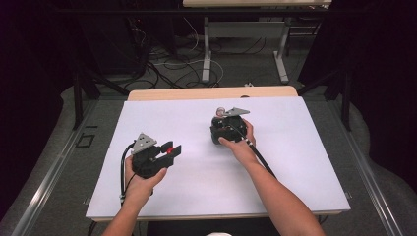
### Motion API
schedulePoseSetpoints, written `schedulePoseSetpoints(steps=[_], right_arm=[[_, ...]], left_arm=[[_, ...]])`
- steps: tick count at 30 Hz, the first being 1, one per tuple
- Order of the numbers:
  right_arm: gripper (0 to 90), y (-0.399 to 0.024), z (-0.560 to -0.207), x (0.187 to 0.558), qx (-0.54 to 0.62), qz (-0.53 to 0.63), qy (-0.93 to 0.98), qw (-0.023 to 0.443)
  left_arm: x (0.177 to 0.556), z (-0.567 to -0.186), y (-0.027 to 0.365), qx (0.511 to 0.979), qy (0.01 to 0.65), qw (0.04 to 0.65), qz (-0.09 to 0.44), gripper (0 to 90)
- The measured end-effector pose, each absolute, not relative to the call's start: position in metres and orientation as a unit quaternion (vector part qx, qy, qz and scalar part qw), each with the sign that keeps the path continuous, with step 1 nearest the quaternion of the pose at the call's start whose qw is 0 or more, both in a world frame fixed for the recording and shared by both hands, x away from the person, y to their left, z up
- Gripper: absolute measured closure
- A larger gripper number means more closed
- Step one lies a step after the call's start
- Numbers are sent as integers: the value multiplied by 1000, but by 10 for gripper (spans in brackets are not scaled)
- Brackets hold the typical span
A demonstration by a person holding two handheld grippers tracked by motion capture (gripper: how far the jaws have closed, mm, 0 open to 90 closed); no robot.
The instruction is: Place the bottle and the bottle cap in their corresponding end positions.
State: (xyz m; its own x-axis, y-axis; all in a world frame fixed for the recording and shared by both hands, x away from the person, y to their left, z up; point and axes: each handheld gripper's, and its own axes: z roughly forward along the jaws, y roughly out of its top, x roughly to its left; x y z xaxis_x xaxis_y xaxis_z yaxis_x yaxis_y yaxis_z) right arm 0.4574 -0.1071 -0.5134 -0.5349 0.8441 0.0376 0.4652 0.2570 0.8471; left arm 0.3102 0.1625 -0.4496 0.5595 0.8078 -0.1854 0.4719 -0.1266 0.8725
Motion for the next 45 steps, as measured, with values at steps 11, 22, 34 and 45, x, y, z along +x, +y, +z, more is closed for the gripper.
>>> schedulePoseSetpoints(steps=[11, 22, 34, 45], right_arm=[[290, -92, -517, 454, 411, 423, 775, 227], [227, -92, -520, 455, 405, 426, 779, 219], [167, -111, -528, 445, 422, 433, 772, 197], [150, -141, -532, 424, 439, 423, 764, 214]], left_arm=[[310, -449, 165, 733, 436, 493, 172, 615], [312, -454, 161, 730, 441, 496, 164, 616], [322, -469, 150, 742, 440, 484, 148, 615], [342, -493, 115, 759, 417, 485, 119, 615]])
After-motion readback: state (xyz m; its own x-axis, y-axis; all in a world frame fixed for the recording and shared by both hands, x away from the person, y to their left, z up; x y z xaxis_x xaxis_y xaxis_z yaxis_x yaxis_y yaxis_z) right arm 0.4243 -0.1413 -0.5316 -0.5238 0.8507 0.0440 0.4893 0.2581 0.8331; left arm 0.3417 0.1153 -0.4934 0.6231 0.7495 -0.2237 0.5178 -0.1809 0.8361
